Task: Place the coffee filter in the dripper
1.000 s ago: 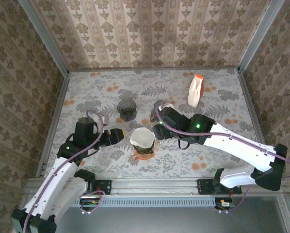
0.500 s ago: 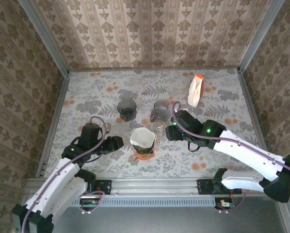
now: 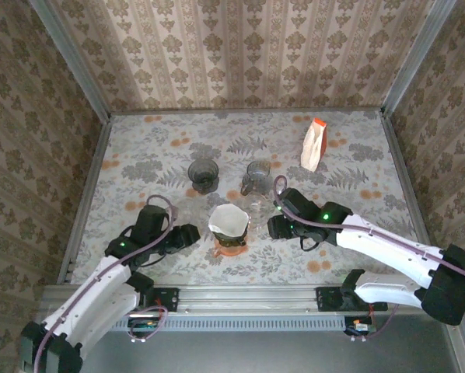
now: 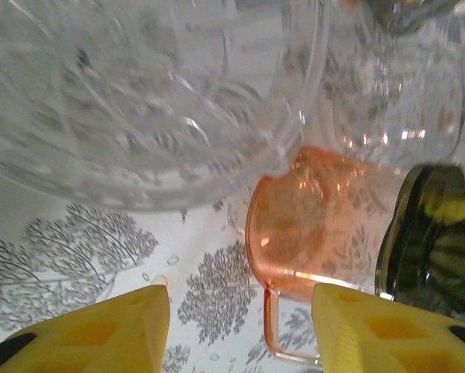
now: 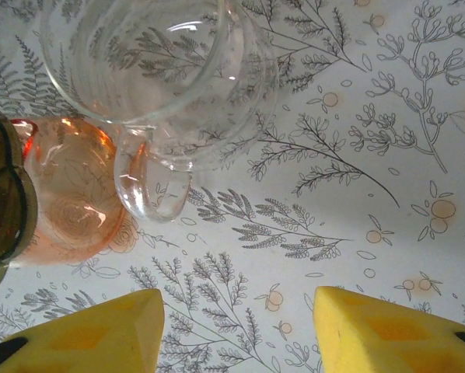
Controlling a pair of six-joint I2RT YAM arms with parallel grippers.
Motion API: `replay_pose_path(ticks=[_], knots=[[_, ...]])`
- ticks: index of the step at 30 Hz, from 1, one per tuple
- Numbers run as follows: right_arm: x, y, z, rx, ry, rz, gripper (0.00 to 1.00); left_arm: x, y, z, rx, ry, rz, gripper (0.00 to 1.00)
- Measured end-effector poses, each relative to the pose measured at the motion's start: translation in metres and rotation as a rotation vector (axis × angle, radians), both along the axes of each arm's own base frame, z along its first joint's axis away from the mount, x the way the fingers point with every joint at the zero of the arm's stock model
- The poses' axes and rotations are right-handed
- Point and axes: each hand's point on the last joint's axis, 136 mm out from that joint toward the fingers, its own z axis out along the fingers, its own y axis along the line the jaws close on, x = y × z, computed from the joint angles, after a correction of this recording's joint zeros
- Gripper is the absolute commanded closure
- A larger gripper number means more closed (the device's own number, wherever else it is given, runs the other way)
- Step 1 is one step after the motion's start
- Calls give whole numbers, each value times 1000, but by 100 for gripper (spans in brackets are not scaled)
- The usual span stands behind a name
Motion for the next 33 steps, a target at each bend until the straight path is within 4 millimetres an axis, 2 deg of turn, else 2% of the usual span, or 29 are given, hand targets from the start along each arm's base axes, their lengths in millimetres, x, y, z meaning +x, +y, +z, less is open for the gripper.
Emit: replay_pose_path(ticks=[3,7,11,17,23,25,33], knots=[[0,0,-1,4,2,-7,37,20,17,15,0,-49,102,47],[2,2,1,16,-9,-7,36,39,34,38,13,-110,185,49],[3,3,2,19,-12,-8,35,47,42,39,31,-107,222,51],[3,2,2,19,-13,-10,30,54,44,34,68,-79,225,46],[11,4,-3,17,-11,-21,28,71,42,67,61,-170,225,40],[13,7,-7,21,-3,-13,28,75,40,72,52,-185,221,38],[12,29,-20,85,18,67,28,69,27,68,40,-181,169,35]])
